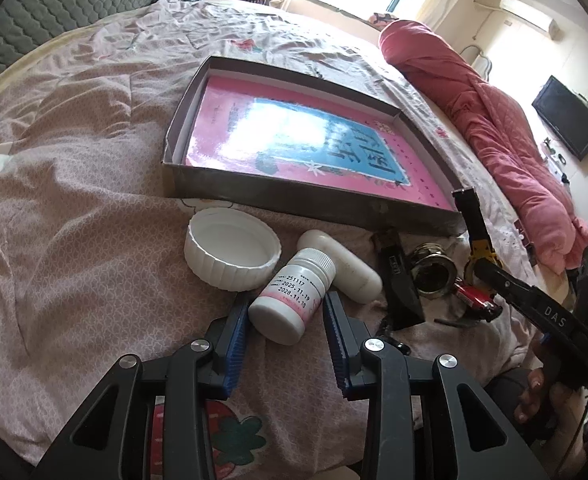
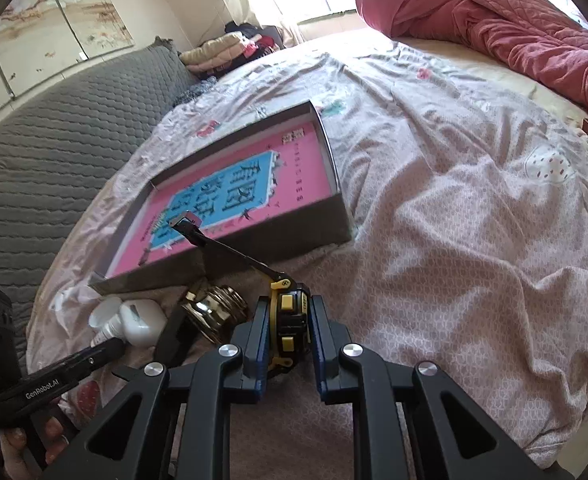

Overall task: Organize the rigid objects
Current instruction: 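Carry the pill bottle with the left tool while the right tool carries the tape measure into the grey tray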

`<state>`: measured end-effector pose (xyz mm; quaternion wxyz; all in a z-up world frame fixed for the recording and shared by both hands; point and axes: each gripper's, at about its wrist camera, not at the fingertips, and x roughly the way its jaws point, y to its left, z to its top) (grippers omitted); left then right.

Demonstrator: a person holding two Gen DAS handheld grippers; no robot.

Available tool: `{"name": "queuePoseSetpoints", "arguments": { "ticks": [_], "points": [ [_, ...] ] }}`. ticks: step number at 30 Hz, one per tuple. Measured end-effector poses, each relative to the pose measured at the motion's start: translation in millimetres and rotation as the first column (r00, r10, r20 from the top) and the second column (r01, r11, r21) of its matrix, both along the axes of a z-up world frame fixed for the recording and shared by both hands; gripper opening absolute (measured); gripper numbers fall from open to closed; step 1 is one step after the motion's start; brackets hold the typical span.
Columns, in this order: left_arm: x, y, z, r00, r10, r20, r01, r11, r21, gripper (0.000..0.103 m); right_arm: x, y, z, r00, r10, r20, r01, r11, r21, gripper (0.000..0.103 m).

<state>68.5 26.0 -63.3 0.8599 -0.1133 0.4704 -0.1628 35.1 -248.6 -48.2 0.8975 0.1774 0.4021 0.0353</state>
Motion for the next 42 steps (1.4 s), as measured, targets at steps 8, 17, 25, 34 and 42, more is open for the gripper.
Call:
{"name": "queuePoseSetpoints", "arguments": {
  "ticks": [8, 17, 25, 34, 42],
  "points": [
    [-6, -1, 6, 1.0, -0.009, 0.011, 0.01, 0.999, -0.036, 0.037, -2, -10, 3, 1.0, -0.011, 0.022, 0.009, 0.997, 0.072, 0.018],
    [-12, 3, 16, 0.999, 0.0, 0.053, 0.003, 0.999, -0.053, 0.036, -3, -5, 7, 0.999, 0.01, 0.04, -0.013, 0.997, 0.073, 0.018],
    [-11, 8, 25, 0.996, 0.018, 0.085, -0.012, 0.998, -0.067, 0.036, -4, 0, 11, 0.998, 0.027, 0.055, -0.03, 0.998, 0.058, 0.018],
    [-10, 10, 32, 0.993, 0.022, 0.112, -0.014, 0.997, -0.07, 0.036, -5, 2, 15, 0.995, 0.042, 0.086, -0.047, 0.997, 0.059, 0.018],
    [-3, 11, 39, 0.99, 0.034, 0.138, -0.024, 0.997, -0.074, 0.036, 0, 2, 22, 0.992, 0.041, 0.122, -0.048, 0.997, 0.056, 0.018]
  ]
}}
